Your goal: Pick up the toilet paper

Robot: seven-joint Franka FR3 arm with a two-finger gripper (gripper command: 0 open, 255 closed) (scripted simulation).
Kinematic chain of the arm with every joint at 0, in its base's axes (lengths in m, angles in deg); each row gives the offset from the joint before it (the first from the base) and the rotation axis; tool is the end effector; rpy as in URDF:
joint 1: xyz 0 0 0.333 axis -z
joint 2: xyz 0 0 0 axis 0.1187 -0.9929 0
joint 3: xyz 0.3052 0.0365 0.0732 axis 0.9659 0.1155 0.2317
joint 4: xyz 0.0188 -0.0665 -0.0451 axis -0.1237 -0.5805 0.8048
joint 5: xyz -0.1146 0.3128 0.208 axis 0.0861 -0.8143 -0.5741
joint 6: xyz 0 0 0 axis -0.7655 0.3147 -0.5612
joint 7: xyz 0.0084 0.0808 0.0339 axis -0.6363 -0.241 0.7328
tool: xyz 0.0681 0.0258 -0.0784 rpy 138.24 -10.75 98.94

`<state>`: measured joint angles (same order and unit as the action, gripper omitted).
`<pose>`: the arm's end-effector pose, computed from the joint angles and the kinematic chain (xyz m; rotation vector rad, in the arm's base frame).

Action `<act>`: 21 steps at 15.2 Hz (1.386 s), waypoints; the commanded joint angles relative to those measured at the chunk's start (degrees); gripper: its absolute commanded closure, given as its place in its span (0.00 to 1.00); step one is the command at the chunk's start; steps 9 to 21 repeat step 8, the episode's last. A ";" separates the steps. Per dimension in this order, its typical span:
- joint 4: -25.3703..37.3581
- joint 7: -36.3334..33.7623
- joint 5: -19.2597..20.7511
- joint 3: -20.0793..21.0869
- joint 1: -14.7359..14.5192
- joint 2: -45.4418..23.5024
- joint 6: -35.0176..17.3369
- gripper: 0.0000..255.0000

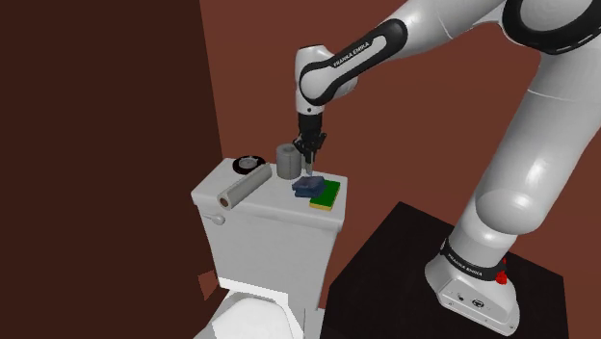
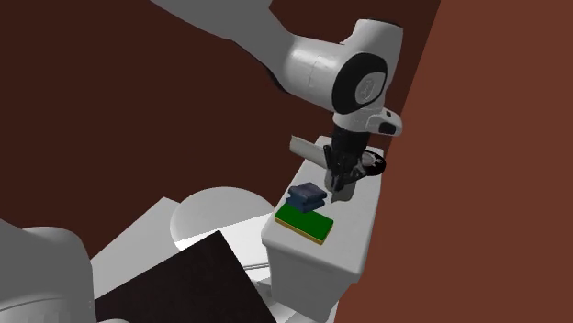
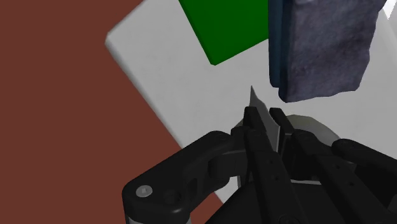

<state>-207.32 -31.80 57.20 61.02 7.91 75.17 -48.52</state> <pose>0.5242 0.0376 0.3677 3.1206 -0.2525 -0.1285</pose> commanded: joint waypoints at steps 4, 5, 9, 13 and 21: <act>2.14 0.21 -0.17 -0.05 0.06 1.81 3.90 1.00; 2.56 0.23 -0.20 -0.06 0.07 2.14 4.66 1.00; 3.06 0.25 -0.24 -0.06 0.07 2.51 5.52 1.00; 3.06 0.25 -0.24 -0.06 0.07 2.51 5.52 1.00; 3.06 0.25 -0.24 -0.06 0.07 2.51 5.52 1.00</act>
